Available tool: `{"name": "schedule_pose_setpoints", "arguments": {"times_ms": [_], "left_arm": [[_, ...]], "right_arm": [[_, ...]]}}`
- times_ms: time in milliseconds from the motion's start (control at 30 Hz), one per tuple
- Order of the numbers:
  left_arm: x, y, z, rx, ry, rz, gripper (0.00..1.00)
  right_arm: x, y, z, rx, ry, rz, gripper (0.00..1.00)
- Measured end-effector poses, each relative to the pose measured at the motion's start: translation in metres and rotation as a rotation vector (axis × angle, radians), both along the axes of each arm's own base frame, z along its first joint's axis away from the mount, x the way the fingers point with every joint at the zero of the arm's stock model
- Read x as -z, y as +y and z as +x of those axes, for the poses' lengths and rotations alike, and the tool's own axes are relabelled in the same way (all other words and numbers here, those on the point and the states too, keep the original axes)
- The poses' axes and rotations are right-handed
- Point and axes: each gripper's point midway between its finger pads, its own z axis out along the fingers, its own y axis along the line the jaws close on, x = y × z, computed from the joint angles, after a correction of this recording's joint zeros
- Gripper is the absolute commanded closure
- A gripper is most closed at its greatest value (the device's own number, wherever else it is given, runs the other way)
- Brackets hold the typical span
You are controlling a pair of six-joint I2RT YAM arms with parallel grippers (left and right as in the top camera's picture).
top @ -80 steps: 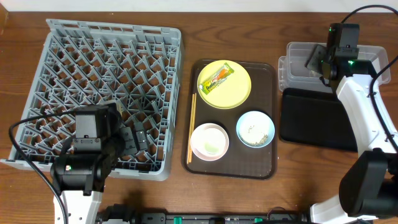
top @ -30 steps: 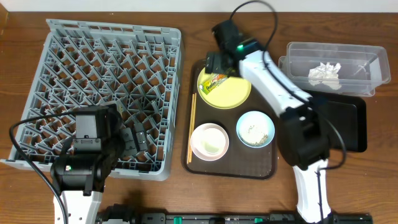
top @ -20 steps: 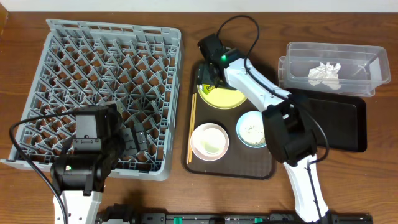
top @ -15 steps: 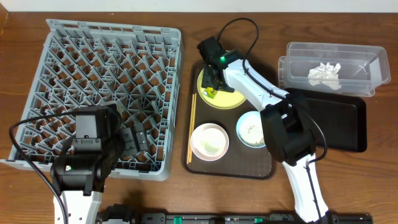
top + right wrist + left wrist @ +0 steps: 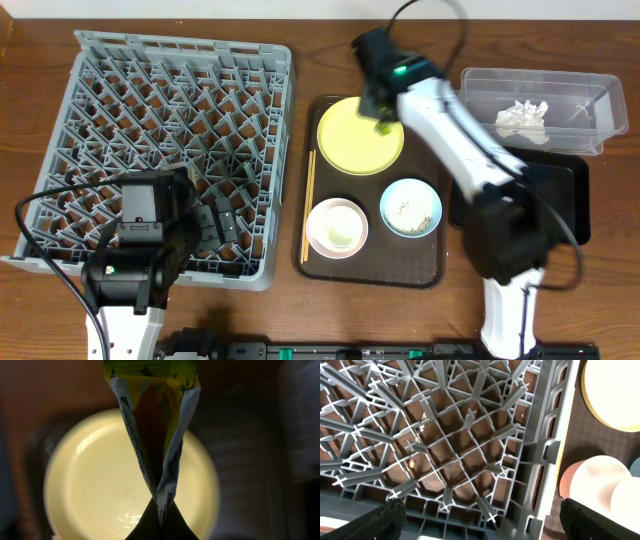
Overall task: Sort waste into correct bins and load items into the dishwasher
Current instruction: 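Carry the wrapper to the clear bin and drop it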
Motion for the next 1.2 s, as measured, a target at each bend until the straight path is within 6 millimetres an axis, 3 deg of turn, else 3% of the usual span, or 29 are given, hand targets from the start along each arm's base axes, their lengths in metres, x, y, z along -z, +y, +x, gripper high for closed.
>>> {"name": "schedule_pose_setpoints", "arguments": {"times_ms": [100, 167, 267, 367, 400, 500, 533, 567, 733, 933, 1067, 1200], "left_arm": [[0.000, 0.000, 0.000, 0.000, 0.000, 0.000, 0.02], [0.000, 0.000, 0.000, 0.000, 0.000, 0.000, 0.02], [0.000, 0.000, 0.000, 0.000, 0.000, 0.000, 0.01], [0.000, 0.000, 0.000, 0.000, 0.000, 0.000, 0.02], [0.000, 0.000, 0.000, 0.000, 0.000, 0.000, 0.02], [0.000, 0.000, 0.000, 0.000, 0.000, 0.000, 0.02], [0.000, 0.000, 0.000, 0.000, 0.000, 0.000, 0.02], [0.000, 0.000, 0.000, 0.000, 0.000, 0.000, 0.02], [0.000, 0.000, 0.000, 0.000, 0.000, 0.000, 0.02], [0.000, 0.000, 0.000, 0.000, 0.000, 0.000, 0.02], [0.000, 0.000, 0.000, 0.000, -0.001, 0.000, 0.02], [0.000, 0.000, 0.000, 0.000, 0.000, 0.000, 0.02]], "right_arm": [[-0.050, -0.049, 0.011, 0.096, -0.100, 0.019, 0.99], [-0.071, -0.088, 0.013, 0.188, -0.133, 0.029, 0.99], [-0.072, -0.140, 0.012, 0.328, -0.120, 0.037, 0.99], [-0.057, -0.177, 0.007, 0.451, -0.079, 0.061, 0.96], [-0.051, -0.188, 0.004, 0.492, -0.067, 0.071, 0.86], [-0.037, -0.213, -0.002, 0.593, -0.045, 0.103, 0.44], [-0.034, -0.221, -0.002, 0.620, -0.047, 0.117, 0.34], [-0.031, -0.227, -0.002, 0.638, -0.051, 0.129, 0.30], [-0.028, -0.238, 0.007, 0.614, -0.074, 0.171, 0.16], [-0.029, -0.222, 0.009, 0.399, -0.049, 0.165, 0.06], [-0.042, -0.199, -0.014, 0.169, 0.014, 0.171, 0.05], [-0.082, -0.168, -0.052, -0.049, 0.024, 0.164, 0.03]]}}
